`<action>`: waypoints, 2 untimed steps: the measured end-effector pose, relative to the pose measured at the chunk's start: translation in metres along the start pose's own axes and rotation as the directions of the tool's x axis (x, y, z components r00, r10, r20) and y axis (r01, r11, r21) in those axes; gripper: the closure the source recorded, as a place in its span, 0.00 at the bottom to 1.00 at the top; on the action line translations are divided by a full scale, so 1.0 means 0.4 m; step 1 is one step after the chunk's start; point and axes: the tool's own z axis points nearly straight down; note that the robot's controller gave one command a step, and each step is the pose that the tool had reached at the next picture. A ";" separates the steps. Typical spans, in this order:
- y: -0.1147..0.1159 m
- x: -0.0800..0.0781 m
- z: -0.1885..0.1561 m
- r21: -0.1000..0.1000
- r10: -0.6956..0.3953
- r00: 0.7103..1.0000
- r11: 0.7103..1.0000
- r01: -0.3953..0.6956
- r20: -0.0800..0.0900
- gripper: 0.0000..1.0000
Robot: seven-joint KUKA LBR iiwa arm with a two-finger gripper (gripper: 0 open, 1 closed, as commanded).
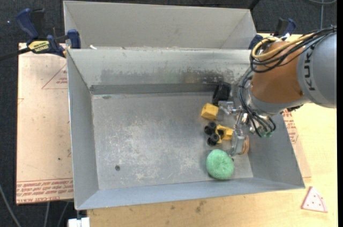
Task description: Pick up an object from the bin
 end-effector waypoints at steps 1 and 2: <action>-0.009 0.012 0.004 -0.003 -0.314 0.949 0.949 0.314 -0.005 0.00; 0.002 0.003 -0.026 -0.002 -0.413 0.911 0.911 0.413 -0.001 0.00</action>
Offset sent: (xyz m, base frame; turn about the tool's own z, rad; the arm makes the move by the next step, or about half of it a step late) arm -0.0009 0.0062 0.0133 -0.0084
